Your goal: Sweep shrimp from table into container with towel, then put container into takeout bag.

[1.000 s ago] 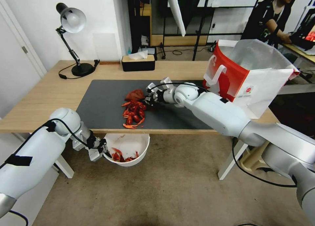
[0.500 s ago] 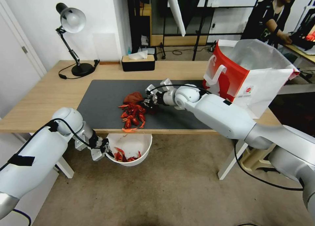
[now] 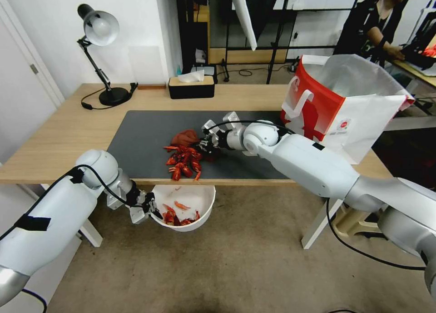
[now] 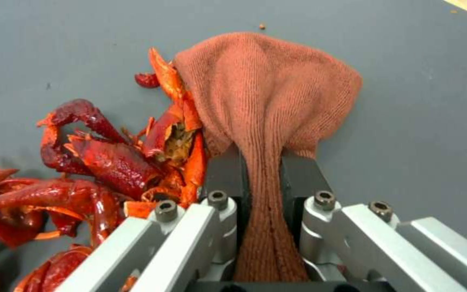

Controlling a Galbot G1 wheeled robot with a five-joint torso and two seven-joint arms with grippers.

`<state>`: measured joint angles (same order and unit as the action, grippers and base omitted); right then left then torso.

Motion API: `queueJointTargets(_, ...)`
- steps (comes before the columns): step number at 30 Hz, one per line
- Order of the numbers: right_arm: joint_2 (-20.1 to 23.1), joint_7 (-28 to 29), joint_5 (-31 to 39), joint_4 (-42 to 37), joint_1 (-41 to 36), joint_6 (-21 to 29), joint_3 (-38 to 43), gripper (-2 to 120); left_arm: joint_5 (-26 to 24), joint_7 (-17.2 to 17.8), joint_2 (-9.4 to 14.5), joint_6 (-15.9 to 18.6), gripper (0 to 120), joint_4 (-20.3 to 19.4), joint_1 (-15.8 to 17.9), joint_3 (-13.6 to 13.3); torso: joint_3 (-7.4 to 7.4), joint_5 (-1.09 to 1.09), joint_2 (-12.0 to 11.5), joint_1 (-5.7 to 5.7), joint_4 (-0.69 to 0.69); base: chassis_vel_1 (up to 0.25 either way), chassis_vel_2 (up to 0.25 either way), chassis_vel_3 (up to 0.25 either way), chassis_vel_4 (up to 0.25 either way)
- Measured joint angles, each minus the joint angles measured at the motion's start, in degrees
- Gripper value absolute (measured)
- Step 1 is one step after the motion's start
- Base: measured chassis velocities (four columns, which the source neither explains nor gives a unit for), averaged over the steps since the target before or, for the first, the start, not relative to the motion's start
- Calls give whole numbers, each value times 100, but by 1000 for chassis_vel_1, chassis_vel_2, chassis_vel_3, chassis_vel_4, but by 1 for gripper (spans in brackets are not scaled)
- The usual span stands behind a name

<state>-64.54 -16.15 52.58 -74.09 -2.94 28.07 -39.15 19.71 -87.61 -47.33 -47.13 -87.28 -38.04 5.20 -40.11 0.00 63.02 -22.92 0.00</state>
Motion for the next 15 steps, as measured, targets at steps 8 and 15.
queueJointTargets(8,95,81,87,-236,-41,44,-47,9,-18,-1,22,0,0,7,25,20,1,0,0,0,0,0,0,0,0)
queueJointTargets(15,167,163,132,-416,-124,66,-48,9,-76,-1,15,1,0,-10,4,6,0,0,0,0,0,0,0,0,0)
